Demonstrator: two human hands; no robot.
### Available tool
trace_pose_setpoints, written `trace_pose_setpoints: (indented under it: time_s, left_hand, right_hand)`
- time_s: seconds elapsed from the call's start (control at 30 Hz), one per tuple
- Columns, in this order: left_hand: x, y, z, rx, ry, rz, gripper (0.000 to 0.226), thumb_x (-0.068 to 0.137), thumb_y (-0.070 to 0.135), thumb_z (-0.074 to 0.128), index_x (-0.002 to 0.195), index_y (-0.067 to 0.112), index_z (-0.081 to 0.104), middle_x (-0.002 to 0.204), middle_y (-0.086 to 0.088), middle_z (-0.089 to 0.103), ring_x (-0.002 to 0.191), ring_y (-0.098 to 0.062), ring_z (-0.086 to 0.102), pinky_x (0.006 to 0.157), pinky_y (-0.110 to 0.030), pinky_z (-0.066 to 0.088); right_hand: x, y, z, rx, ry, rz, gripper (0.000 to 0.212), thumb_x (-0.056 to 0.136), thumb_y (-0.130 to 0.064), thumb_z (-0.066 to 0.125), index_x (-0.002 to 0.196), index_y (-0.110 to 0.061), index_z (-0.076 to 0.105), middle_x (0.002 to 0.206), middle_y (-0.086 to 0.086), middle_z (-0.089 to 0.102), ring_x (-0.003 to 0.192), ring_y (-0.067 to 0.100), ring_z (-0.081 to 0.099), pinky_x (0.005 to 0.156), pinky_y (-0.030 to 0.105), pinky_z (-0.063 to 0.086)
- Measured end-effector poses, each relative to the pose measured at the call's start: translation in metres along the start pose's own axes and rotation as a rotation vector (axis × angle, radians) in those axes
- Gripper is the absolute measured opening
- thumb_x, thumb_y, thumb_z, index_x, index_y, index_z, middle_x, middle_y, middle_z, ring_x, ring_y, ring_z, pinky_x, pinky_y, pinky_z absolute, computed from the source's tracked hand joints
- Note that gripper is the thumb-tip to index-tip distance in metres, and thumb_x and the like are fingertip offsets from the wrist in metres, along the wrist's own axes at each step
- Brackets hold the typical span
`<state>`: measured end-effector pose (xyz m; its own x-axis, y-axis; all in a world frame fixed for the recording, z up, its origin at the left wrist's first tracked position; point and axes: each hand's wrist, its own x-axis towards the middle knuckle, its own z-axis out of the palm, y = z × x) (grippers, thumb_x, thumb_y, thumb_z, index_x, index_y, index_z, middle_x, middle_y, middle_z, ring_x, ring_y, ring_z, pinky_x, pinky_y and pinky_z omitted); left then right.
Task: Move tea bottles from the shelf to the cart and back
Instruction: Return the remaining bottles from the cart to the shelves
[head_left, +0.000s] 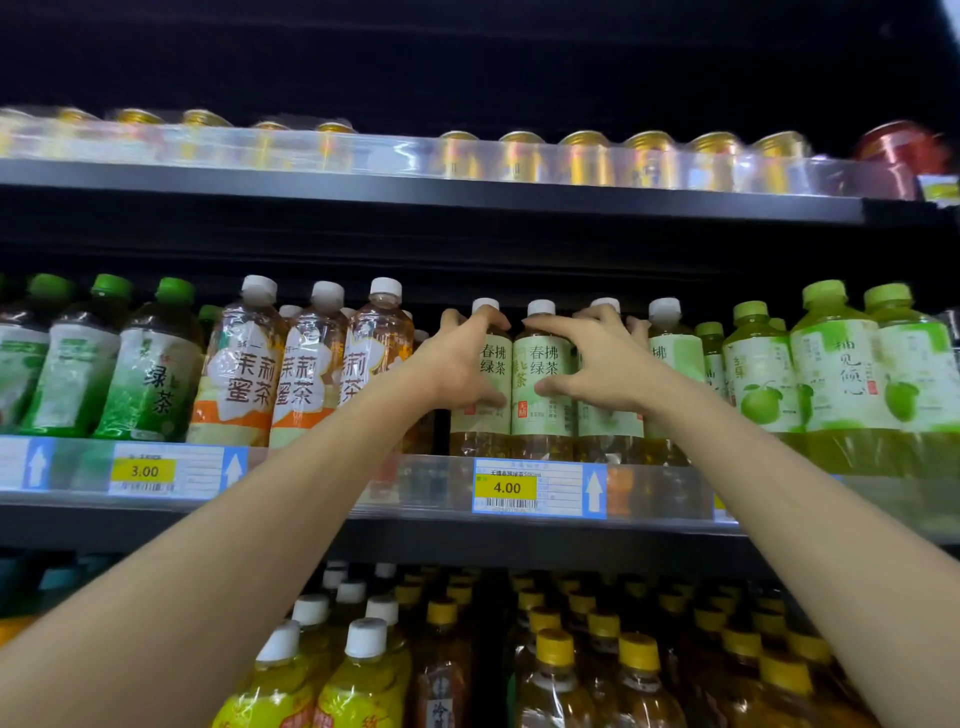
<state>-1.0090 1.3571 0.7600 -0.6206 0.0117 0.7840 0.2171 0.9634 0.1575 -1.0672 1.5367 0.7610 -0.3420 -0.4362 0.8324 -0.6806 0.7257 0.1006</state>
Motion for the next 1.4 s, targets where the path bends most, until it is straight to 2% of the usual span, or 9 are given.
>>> trace_pose_setpoints:
  time_s: [0.13,0.4,0.57,0.8,0.97,1.07,1.17,1.27,1.4]
  left_hand:
    - [0.0,-0.001,0.001,0.004,0.001,0.006,0.086,0.077,0.019,0.085,0.145,0.031,0.032,0.134,-0.009,0.031,0.102,-0.023,0.046,0.078,-0.026,0.048]
    - [-0.003,0.001,0.001,-0.014,0.003,-0.002,0.088,0.078,0.018,0.084,0.147,0.03,0.032,0.138,-0.01,0.029,0.108,-0.026,0.045,0.088,-0.03,0.05]
    - [-0.004,0.001,0.001,-0.019,0.0,-0.006,0.088,0.078,0.017,0.084,0.148,0.029,0.031,0.14,-0.011,0.027,0.105,-0.025,0.044,0.089,-0.033,0.053]
    - [-0.008,0.001,0.004,-0.057,0.001,-0.014,0.087,0.079,0.013,0.082,0.148,0.029,0.032,0.143,-0.011,0.026,0.12,-0.033,0.049,0.1,-0.044,0.051]
    - [-0.009,0.004,0.008,0.008,0.023,-0.007,0.089,0.081,0.014,0.079,0.151,0.029,0.026,0.153,-0.015,0.019,0.123,-0.039,0.051,0.101,-0.04,0.048]
    - [-0.014,0.01,0.009,0.099,0.095,0.021,0.089,0.083,0.018,0.077,0.154,0.027,0.024,0.159,-0.019,0.007,0.132,-0.043,0.042,0.104,-0.041,0.043]
    - [-0.017,0.019,0.012,0.213,0.238,0.13,0.077,0.084,0.018,0.072,0.15,0.02,0.032,0.157,-0.018,0.014,0.14,-0.038,0.029,0.103,-0.041,0.042]
    - [-0.013,0.033,0.018,0.286,0.377,0.251,0.062,0.086,0.021,0.07,0.142,0.018,0.043,0.143,-0.011,0.035,0.135,-0.029,0.032,0.104,-0.039,0.043]
    - [0.002,0.061,0.026,0.319,0.325,0.265,0.057,0.092,0.034,0.063,0.143,0.018,0.041,0.137,-0.009,0.045,0.132,-0.029,0.036,0.106,-0.04,0.036]
  right_hand:
    - [-0.001,-0.005,0.006,-0.015,0.084,0.011,0.077,0.075,-0.061,0.073,0.143,-0.042,0.042,0.138,0.003,0.052,0.14,0.022,0.026,0.114,0.057,0.013]
    - [0.015,0.009,0.004,0.226,-0.032,0.042,0.07,0.067,-0.046,0.083,0.124,-0.052,0.042,0.13,0.001,0.057,0.134,0.027,0.038,0.112,0.06,0.022]
    - [0.007,-0.001,0.006,0.022,0.03,0.064,0.079,0.074,-0.061,0.074,0.142,-0.041,0.039,0.134,0.002,0.054,0.136,0.026,0.033,0.113,0.058,0.017]
    - [0.007,0.0,0.002,0.112,0.01,0.075,0.075,0.078,-0.047,0.078,0.142,-0.039,0.041,0.136,0.0,0.056,0.136,0.025,0.034,0.115,0.056,0.014]
    - [0.003,-0.001,-0.001,0.114,0.007,0.056,0.073,0.08,-0.043,0.077,0.144,-0.039,0.042,0.138,-0.001,0.056,0.137,0.024,0.037,0.117,0.059,0.01]
    - [-0.003,0.006,-0.001,0.233,0.168,-0.009,0.058,0.079,-0.034,0.078,0.133,-0.037,0.057,0.129,-0.011,0.064,0.125,0.017,0.053,0.114,0.061,0.027]
    - [-0.01,0.023,-0.011,0.368,0.394,-0.054,0.034,0.081,-0.015,0.072,0.113,-0.026,0.069,0.108,-0.006,0.071,0.104,0.01,0.065,0.097,0.045,0.051]
    - [-0.019,0.039,-0.029,0.35,0.531,-0.01,0.025,0.084,-0.005,0.065,0.105,-0.016,0.072,0.104,-0.001,0.07,0.101,0.013,0.064,0.092,0.038,0.054]
    - [-0.024,0.066,-0.045,0.208,0.44,0.084,0.03,0.082,-0.007,0.067,0.111,-0.016,0.068,0.108,0.003,0.061,0.104,0.022,0.06,0.089,0.038,0.052]
